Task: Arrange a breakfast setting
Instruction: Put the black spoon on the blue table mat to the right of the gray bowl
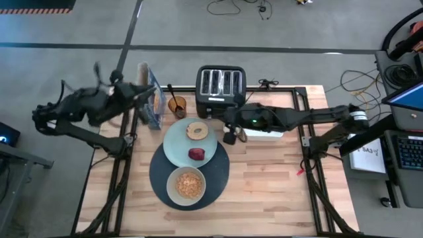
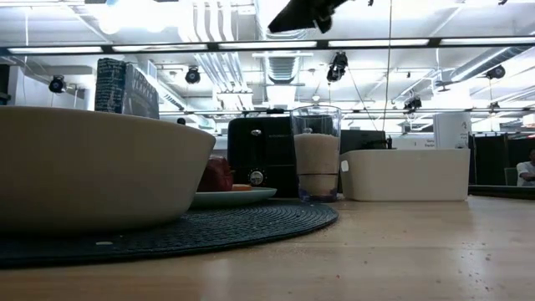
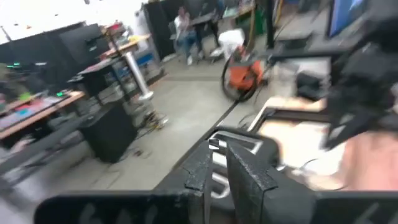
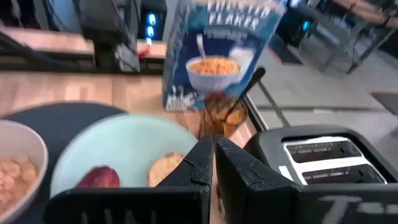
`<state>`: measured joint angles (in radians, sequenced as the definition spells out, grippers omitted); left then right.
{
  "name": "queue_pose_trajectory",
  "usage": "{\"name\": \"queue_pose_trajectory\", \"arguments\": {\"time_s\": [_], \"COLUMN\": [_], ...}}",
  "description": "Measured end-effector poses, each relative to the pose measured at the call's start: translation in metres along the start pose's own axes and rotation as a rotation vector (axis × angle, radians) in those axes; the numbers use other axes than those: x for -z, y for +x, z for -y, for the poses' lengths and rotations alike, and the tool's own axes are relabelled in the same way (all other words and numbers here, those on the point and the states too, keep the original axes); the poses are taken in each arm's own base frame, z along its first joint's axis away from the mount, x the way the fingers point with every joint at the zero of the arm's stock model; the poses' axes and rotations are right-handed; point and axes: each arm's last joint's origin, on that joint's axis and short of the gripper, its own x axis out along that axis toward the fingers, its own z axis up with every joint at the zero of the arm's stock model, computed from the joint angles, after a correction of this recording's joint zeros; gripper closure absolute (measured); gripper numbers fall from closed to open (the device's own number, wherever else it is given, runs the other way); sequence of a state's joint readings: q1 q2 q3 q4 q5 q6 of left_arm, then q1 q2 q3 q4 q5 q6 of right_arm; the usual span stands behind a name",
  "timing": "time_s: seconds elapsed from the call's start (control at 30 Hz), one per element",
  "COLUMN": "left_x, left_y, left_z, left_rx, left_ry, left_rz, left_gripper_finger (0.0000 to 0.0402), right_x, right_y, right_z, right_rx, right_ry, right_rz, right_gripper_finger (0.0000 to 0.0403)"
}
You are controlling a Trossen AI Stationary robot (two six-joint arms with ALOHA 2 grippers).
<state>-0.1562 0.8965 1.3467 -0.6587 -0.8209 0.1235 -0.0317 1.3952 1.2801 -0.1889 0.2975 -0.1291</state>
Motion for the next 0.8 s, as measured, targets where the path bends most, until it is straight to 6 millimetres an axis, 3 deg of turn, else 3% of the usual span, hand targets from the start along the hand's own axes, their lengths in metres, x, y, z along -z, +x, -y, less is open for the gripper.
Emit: {"name": "queue_pose_trajectory", "arguments": {"time_s": [0.1, 0.27, 0.43, 0.53, 0.67, 0.8], "left_x": [-0.016, -0.019, 0.006, 0.030, 0.059, 0.066], "left_y": [0.025, 0.095, 0.175, 0.213, 0.254, 0.270], "left_z": [-0.008, -0.038, -0.090, -0.113, -0.121, -0.126], "left_rx": [-0.015, 0.088, 0.028, 0.016, 0.018, -0.038], "left_ry": [0.061, 0.097, 0.041, 0.022, -0.012, 0.009], "left_rz": [-0.078, -0.290, -0.605, -0.840, -1.032, -1.072], "left_gripper_finger": [0.0389, 0.0399, 0.0401, 0.0401, 0.0401, 0.0401], "right_x": [0.009, 0.029, 0.047, 0.054, 0.058, 0.059], "right_y": [-0.011, -0.020, -0.025, -0.026, -0.025, -0.024], "right_z": [0.000, 0.000, -0.001, -0.001, -0.001, 0.001], "right_rx": [0.001, 0.002, 0.002, 0.002, 0.008, 0.013], "right_ry": [0.012, 0.023, 0.018, -0.003, -0.039, -0.060], "right_rz": [0.048, 0.067, 0.068, 0.060, 0.060, 0.055], "right_gripper_finger": [0.0394, 0.0394, 0.0394, 0.0394, 0.0394, 0.0394]}}
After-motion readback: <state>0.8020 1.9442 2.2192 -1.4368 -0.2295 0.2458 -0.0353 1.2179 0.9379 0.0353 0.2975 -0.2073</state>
